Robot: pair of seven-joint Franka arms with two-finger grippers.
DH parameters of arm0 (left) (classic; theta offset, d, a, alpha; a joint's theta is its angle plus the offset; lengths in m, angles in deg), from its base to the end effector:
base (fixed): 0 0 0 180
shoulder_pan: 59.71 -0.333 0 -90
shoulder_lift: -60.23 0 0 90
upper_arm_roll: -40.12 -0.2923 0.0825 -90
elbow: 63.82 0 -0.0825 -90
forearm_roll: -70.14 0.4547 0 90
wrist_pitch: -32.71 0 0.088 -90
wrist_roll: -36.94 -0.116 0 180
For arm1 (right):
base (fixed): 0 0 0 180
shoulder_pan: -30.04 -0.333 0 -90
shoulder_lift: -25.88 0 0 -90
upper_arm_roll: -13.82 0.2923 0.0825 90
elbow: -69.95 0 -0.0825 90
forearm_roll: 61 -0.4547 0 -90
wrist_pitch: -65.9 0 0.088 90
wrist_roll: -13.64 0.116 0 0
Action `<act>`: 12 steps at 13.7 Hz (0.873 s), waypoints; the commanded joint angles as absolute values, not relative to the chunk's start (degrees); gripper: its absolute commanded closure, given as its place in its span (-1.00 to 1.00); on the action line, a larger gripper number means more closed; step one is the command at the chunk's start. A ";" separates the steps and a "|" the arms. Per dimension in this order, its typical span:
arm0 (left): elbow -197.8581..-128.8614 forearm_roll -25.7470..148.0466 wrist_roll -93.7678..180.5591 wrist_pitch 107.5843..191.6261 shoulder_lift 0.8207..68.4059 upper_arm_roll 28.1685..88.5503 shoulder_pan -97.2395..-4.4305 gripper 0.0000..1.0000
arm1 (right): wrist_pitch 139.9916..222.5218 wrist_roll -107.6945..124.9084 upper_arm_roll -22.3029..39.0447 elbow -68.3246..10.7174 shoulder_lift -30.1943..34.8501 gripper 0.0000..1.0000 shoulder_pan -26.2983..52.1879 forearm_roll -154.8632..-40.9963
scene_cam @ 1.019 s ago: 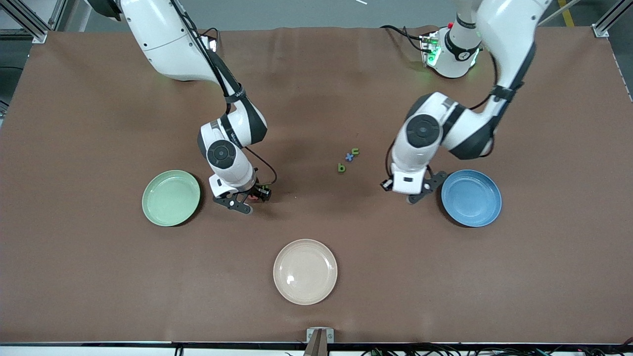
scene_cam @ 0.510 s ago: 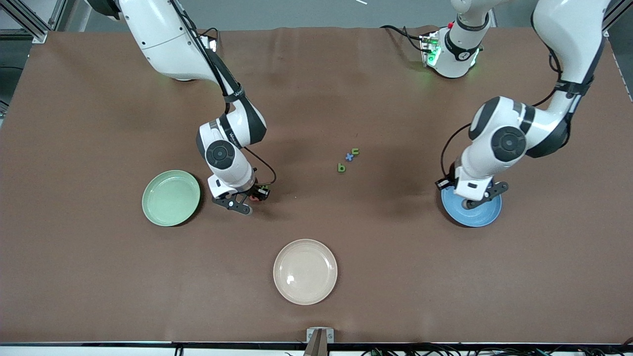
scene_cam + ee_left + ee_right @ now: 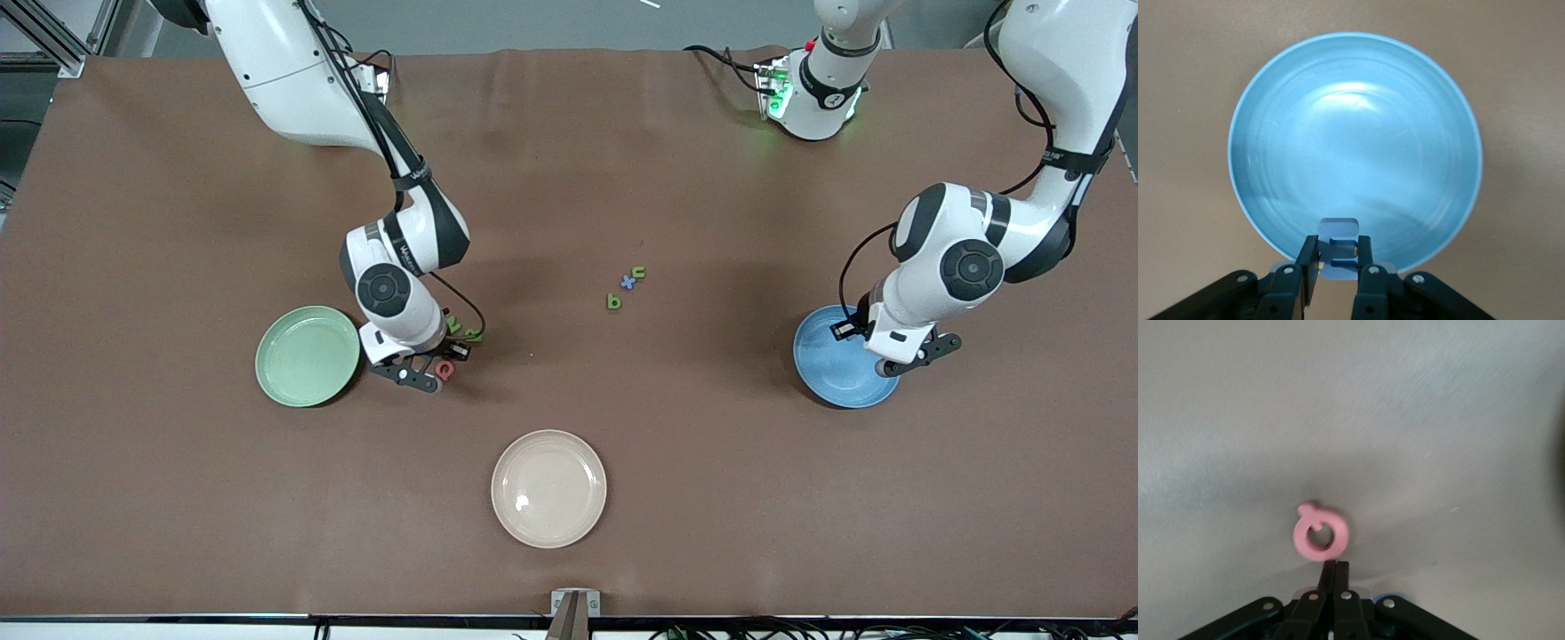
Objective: Sort upper and lower case letters into plates
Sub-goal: 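Carry the blue E into the blue plate with the left gripper and release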
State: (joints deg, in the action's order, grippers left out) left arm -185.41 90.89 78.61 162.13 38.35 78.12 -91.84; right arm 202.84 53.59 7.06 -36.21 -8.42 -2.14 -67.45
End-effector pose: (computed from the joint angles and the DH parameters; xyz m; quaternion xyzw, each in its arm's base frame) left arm 0.5924 -0.0655 0.1707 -0.9786 -0.1934 0.0573 0.0401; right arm 0.6027 0.2871 0.1113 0.9869 -0.1590 -0.0253 0.0118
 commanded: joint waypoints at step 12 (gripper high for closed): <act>-185.73 104.50 78.96 169.73 29.39 78.00 -97.85 0.64 | 206.87 51.70 5.74 -34.99 -10.33 -0.89 -2.04 -67.50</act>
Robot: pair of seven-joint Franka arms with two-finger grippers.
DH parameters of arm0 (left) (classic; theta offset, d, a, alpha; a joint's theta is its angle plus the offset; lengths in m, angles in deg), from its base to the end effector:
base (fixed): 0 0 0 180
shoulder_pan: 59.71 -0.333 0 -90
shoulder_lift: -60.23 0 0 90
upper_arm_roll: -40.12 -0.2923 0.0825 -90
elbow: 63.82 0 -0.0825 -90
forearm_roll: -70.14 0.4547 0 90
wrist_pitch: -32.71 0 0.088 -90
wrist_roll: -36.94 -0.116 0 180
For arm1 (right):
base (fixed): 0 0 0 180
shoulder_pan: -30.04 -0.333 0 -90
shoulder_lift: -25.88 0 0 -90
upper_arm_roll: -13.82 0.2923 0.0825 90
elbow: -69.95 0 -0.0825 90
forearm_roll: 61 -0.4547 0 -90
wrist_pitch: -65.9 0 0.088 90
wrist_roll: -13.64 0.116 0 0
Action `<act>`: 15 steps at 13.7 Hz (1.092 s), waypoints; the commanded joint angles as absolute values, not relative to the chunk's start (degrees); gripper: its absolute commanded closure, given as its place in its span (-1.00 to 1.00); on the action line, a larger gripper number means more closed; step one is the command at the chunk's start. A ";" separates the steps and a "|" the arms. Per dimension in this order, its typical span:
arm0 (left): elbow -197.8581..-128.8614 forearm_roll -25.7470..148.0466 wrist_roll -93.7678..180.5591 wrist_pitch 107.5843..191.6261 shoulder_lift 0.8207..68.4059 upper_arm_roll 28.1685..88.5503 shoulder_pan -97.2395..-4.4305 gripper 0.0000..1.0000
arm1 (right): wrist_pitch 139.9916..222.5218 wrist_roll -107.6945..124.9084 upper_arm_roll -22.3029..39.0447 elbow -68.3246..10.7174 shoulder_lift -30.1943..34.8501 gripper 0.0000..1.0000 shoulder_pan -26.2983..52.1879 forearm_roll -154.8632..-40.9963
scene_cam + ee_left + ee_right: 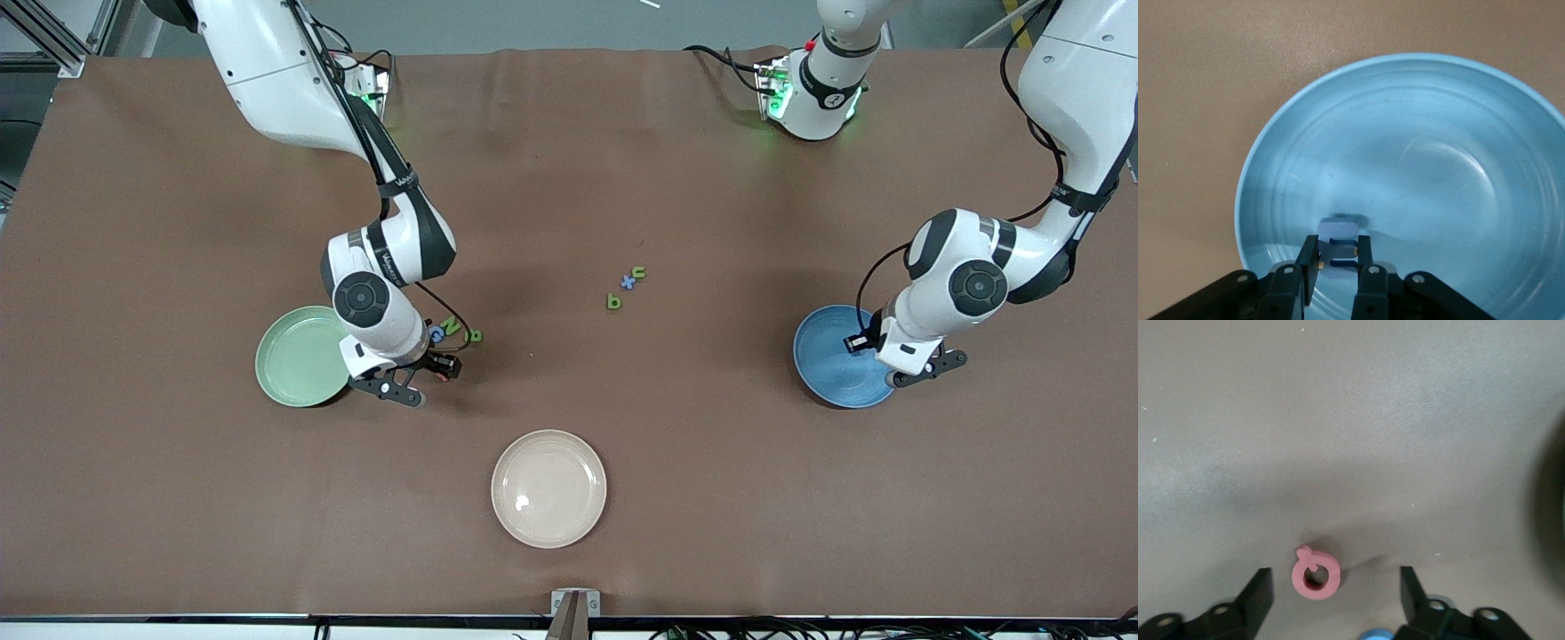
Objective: Sort upper and lower case letters into plates
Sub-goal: 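Place the Q in the green plate while the left gripper reaches the green q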
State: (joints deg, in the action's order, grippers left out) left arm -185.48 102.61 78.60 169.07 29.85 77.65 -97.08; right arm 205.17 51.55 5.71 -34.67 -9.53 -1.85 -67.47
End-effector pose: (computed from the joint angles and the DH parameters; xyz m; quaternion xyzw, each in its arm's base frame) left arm 0.5883 -0.0239 0.1093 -0.9849 -0.1642 0.0403 0.0380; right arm 0.6217 0.2747 0.1147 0.9882 -0.1528 0.0001 0.0049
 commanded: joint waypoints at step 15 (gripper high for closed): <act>-185.64 105.65 79.92 168.94 31.14 89.14 -98.12 -0.99 | 208.37 51.34 5.91 -35.25 -11.91 0.18 -2.48 -67.50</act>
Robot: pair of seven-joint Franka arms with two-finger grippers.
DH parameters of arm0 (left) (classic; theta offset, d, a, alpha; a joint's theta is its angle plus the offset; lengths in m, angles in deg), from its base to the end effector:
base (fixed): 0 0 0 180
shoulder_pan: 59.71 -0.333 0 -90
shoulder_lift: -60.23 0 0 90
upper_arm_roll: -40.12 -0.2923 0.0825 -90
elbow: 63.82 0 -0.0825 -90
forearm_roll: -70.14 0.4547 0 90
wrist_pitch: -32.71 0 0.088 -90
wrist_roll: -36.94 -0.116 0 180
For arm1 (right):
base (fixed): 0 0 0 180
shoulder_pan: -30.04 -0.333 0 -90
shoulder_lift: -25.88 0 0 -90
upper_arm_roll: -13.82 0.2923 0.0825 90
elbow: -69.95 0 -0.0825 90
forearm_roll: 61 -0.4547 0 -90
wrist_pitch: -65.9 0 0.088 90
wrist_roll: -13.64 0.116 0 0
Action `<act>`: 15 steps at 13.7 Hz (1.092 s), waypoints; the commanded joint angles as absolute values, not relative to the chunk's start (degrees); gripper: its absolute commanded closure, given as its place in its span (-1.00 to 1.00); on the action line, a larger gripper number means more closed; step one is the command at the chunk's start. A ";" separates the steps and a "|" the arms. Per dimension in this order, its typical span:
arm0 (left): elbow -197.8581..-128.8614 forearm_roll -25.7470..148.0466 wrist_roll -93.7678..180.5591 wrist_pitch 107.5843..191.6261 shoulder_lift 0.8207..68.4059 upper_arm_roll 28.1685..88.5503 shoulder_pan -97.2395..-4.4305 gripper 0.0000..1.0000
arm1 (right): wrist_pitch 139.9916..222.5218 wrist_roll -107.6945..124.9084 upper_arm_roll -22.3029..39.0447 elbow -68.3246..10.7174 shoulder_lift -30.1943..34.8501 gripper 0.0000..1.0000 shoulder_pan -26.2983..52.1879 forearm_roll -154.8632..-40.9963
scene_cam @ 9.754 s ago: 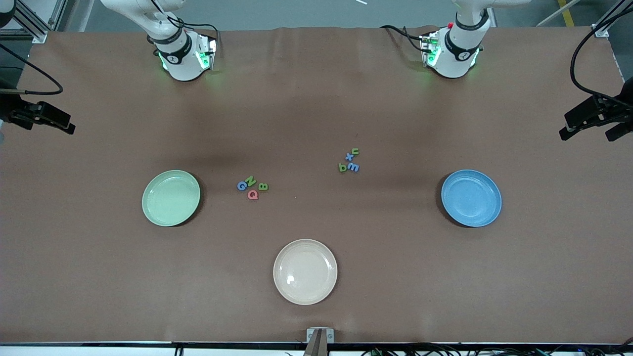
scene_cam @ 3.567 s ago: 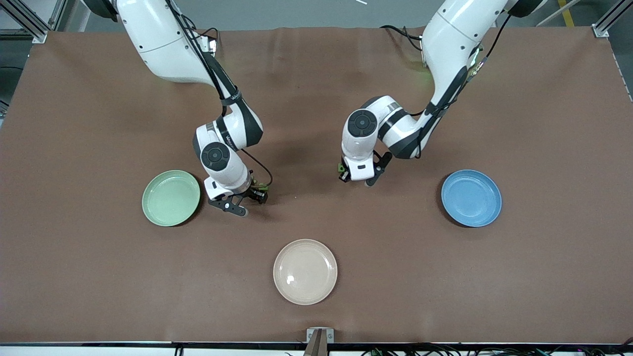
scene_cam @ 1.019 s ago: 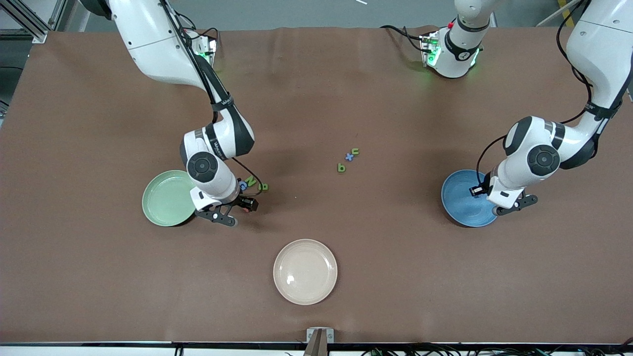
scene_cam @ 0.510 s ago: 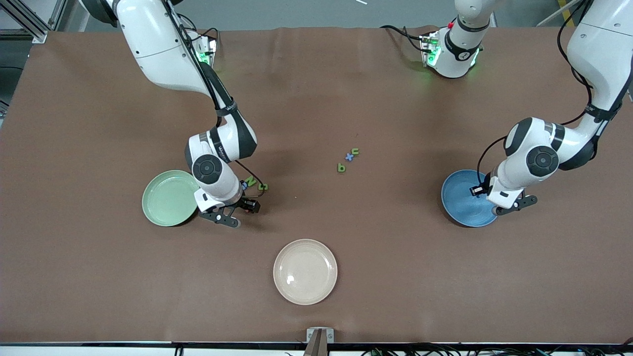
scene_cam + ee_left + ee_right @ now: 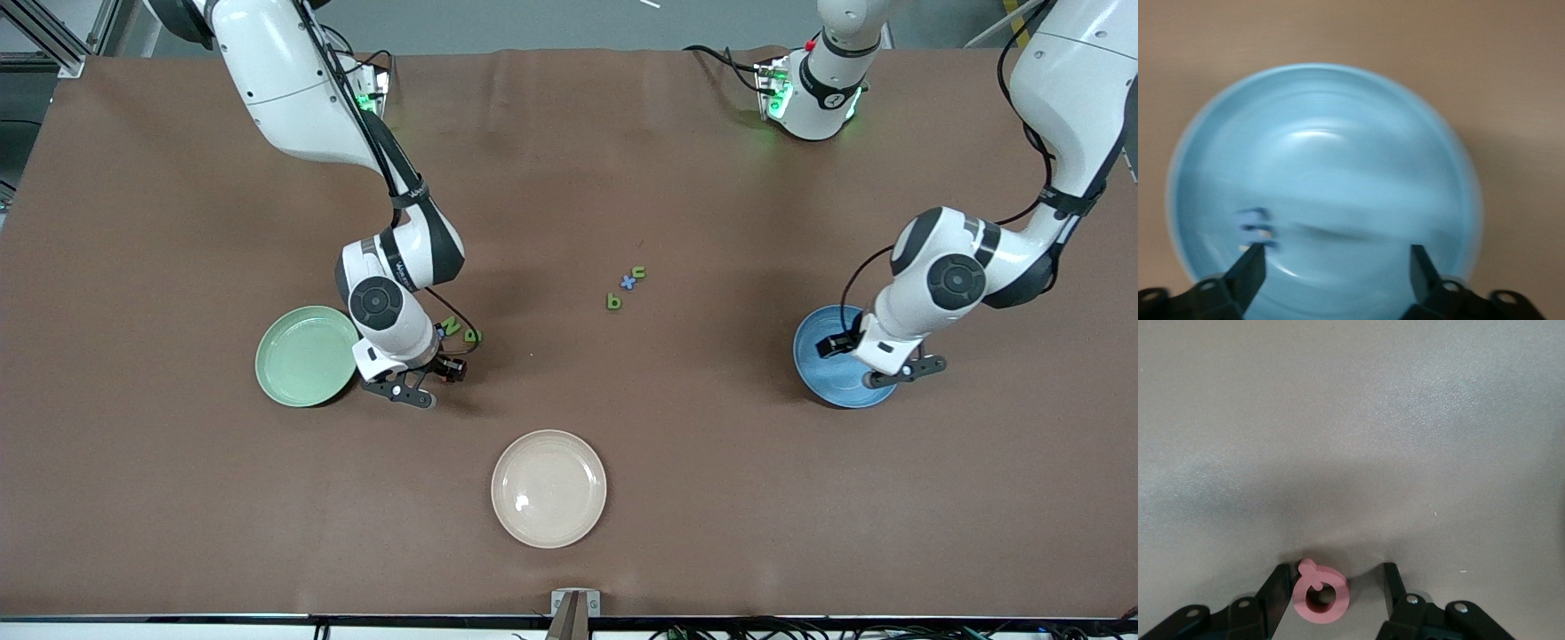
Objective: Sort upper and lower case letters into plates
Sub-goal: 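Place the Q in the green plate while the left gripper reaches the green q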
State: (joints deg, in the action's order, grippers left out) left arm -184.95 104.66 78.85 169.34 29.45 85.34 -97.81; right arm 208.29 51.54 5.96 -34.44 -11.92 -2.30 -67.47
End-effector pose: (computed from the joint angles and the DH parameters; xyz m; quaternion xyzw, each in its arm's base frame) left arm 0.5947 -0.0954 0.1381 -0.9944 -0.1035 0.0121 0.0161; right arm 0.6174 0.2803 0.0930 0.9891 -0.1467 0.0089 0.0031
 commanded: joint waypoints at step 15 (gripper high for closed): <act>-169.83 105.39 107.07 165.86 19.90 81.71 -56.13 -0.99 | 191.75 24.46 5.56 -40.86 2.93 0.99 12.54 -67.41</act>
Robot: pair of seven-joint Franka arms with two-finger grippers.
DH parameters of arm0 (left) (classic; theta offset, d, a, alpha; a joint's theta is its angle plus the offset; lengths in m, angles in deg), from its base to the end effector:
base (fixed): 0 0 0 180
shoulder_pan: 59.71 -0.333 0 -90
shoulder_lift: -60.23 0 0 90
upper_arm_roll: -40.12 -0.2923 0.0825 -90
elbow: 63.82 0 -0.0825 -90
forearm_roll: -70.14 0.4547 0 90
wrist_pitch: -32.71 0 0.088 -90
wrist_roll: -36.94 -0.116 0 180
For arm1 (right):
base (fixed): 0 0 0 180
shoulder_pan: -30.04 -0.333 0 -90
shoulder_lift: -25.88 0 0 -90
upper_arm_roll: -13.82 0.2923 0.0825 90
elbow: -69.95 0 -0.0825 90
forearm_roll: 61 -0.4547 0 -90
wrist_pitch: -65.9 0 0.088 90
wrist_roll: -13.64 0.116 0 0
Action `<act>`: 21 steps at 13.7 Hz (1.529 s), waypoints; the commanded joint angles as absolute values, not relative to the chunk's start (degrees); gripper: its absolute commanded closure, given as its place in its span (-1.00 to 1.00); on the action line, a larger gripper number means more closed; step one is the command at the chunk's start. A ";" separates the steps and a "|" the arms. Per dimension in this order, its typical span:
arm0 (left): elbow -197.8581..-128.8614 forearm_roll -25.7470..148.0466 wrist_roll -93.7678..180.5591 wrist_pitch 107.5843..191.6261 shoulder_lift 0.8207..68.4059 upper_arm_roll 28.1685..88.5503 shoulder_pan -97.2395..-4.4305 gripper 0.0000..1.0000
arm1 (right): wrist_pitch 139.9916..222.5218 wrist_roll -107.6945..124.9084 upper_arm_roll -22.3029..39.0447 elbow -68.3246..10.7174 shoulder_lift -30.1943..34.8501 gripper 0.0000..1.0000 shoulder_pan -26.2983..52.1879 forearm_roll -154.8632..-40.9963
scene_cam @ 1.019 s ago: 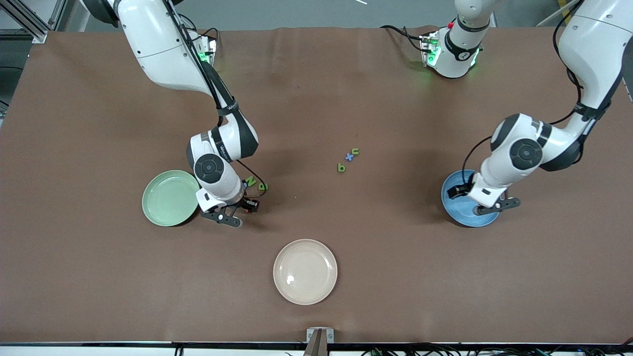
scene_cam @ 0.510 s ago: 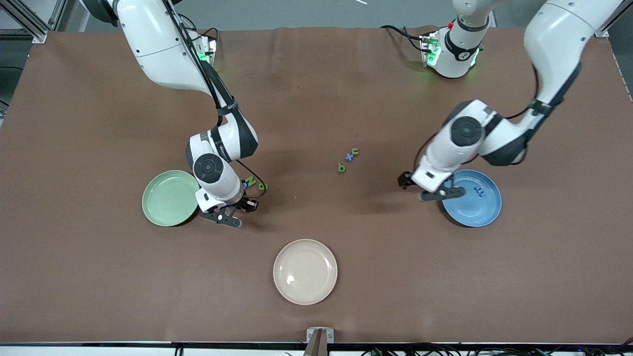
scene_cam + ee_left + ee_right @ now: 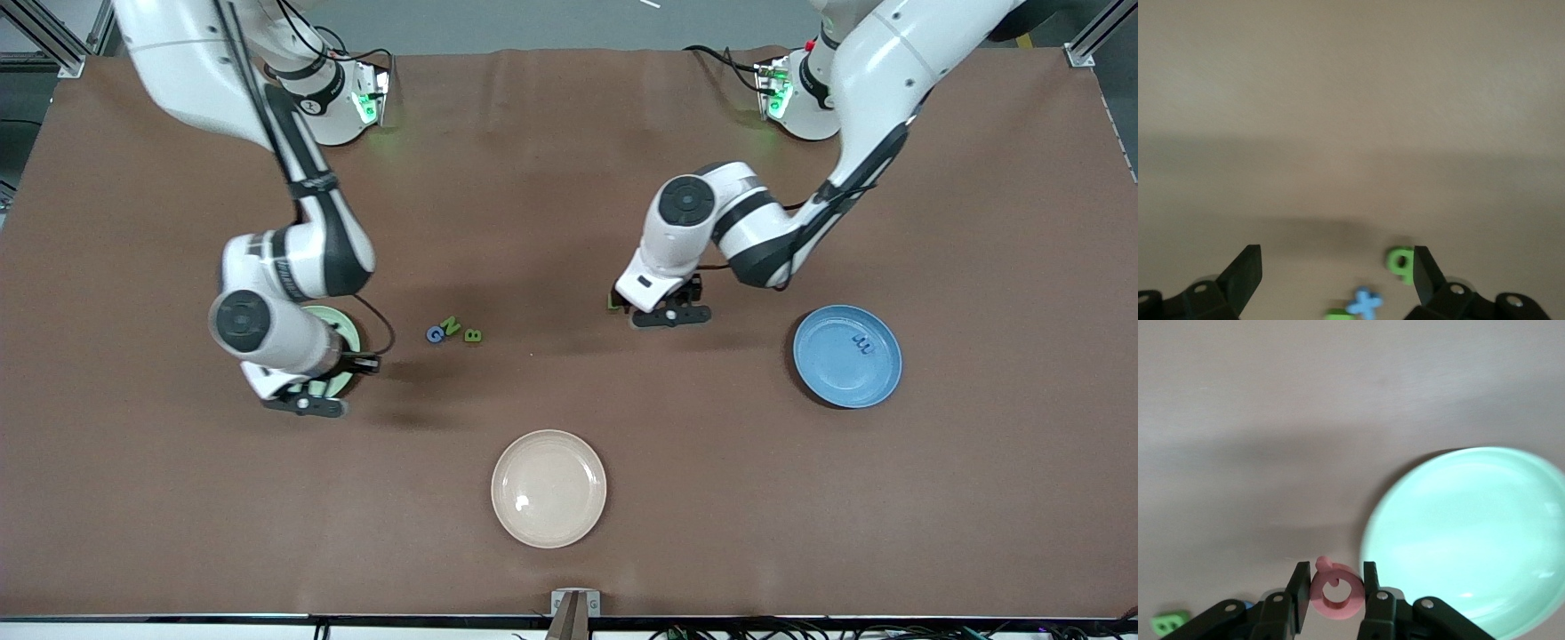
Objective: Sort upper and lower case letters into plates
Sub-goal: 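Place the Q in the green plate while the left gripper reaches the green q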
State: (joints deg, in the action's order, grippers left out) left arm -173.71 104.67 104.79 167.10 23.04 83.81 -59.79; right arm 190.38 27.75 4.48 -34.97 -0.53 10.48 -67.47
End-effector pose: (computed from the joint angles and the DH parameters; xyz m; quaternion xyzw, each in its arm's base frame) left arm 0.4823 -0.4517 0.1554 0.9988 0.0478 0.0034 0.0117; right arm 0.6624 0.1262 0.1979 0.9965 -0.0621 -0.0563 0.0038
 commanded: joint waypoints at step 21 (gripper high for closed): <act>-166.57 105.65 106.91 166.56 15.50 77.48 -48.28 -0.08 | 200.68 17.32 6.00 -52.33 4.96 -1.00 18.44 -68.02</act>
